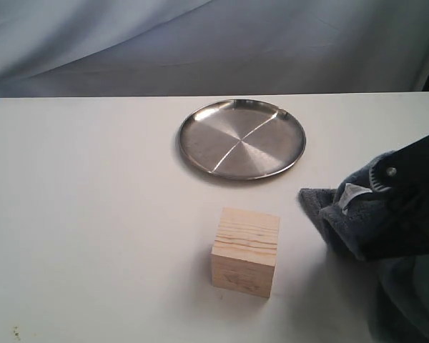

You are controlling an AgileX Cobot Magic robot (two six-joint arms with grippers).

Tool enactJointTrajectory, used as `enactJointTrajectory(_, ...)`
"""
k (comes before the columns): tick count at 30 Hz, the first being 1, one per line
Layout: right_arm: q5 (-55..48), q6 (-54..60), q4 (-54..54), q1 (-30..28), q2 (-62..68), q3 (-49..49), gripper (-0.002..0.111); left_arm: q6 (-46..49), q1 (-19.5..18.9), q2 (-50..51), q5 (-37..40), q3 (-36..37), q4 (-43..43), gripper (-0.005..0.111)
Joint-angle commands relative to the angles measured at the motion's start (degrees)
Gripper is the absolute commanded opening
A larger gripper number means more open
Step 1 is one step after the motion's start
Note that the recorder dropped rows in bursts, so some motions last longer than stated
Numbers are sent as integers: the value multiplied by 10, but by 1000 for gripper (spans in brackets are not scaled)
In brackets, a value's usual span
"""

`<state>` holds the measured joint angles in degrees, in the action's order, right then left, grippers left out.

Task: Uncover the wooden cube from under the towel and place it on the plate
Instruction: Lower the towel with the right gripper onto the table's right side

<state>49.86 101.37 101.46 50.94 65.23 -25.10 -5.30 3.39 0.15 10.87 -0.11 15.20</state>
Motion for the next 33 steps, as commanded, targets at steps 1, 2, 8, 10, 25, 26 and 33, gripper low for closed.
enactJointTrajectory(1, -7, -30, -17, -2, 45, 3, 0, -2, -1, -1, -2, 1, -5, 0)
enactJointTrajectory(2, -7, -36, -17, -2, 54, 3, 1, -2, -1, -1, -2, 1, -5, 0)
enactJointTrajectory(8, 42, -88, -18, -2, 91, 3, 34, -2, -1, -1, -2, 1, -5, 0)
enactJointTrajectory(10, 61, -107, -21, -2, 96, 3, 53, -2, -1, -1, -2, 1, -5, 0)
enactJointTrajectory(25, 114, -188, -74, -2, 92, 3, 77, -2, -1, -1, -2, 1, -5, 0)
enactJointTrajectory(26, 105, -192, -74, -2, 86, 3, 77, -2, -1, -1, -2, 1, -5, 0)
enactJointTrajectory(33, 67, -196, -87, -2, -14, 3, 77, -2, -1, -1, -2, 1, -5, 0)
